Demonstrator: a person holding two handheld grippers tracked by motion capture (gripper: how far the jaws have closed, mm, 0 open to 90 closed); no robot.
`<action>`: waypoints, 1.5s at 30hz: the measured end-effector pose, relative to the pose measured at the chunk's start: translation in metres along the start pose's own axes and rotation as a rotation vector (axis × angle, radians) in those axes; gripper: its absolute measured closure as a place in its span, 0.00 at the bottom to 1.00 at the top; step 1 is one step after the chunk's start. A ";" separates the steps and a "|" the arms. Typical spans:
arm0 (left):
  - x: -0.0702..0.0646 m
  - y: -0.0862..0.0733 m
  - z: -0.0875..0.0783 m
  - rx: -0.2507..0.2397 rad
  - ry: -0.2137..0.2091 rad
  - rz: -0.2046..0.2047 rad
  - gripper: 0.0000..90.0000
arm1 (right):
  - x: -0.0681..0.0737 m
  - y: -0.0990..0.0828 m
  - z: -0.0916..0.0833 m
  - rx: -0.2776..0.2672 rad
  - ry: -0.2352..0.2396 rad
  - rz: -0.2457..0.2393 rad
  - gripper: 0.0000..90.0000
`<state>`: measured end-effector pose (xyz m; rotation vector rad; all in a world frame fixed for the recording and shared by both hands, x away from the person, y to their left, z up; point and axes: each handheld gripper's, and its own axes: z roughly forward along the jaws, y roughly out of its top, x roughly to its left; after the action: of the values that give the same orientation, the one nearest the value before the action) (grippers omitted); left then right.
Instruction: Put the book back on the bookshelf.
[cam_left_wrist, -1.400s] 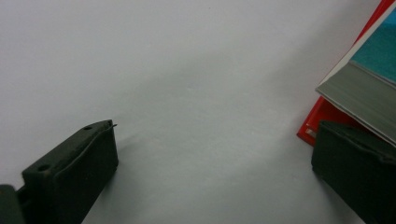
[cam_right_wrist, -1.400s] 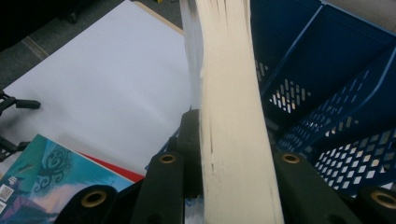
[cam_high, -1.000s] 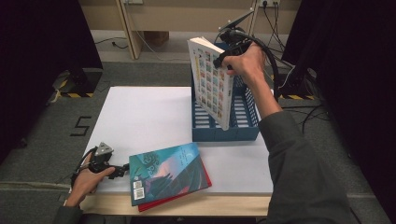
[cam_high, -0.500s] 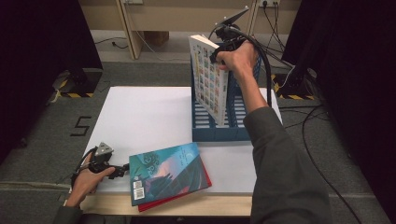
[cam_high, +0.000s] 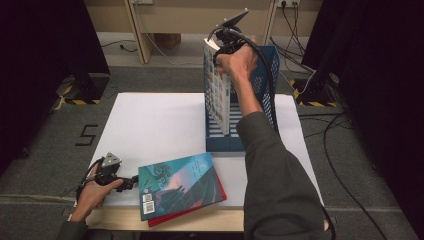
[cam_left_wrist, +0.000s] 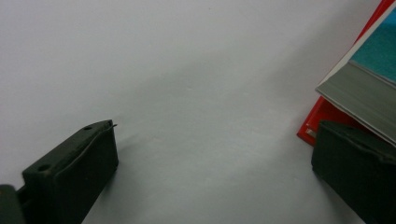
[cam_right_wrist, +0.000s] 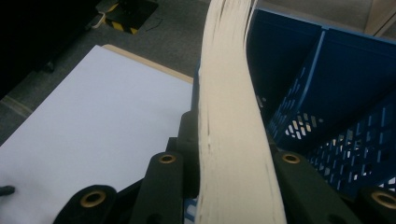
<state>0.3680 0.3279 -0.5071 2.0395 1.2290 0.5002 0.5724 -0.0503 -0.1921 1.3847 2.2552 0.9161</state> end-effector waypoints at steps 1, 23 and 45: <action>0.000 0.000 0.000 0.000 0.000 0.000 0.00 | 0.000 0.000 0.003 -0.001 -0.001 0.005 0.82; 0.000 0.000 0.000 0.001 0.004 0.003 0.00 | 0.001 -0.015 0.038 -0.042 -0.030 0.048 0.81; -0.001 0.000 0.000 0.000 0.005 0.004 0.00 | 0.000 -0.046 0.032 -0.015 0.023 0.016 0.75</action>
<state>0.3675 0.3276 -0.5070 2.0424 1.2286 0.5073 0.5606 -0.0538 -0.2474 1.3948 2.2523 0.9566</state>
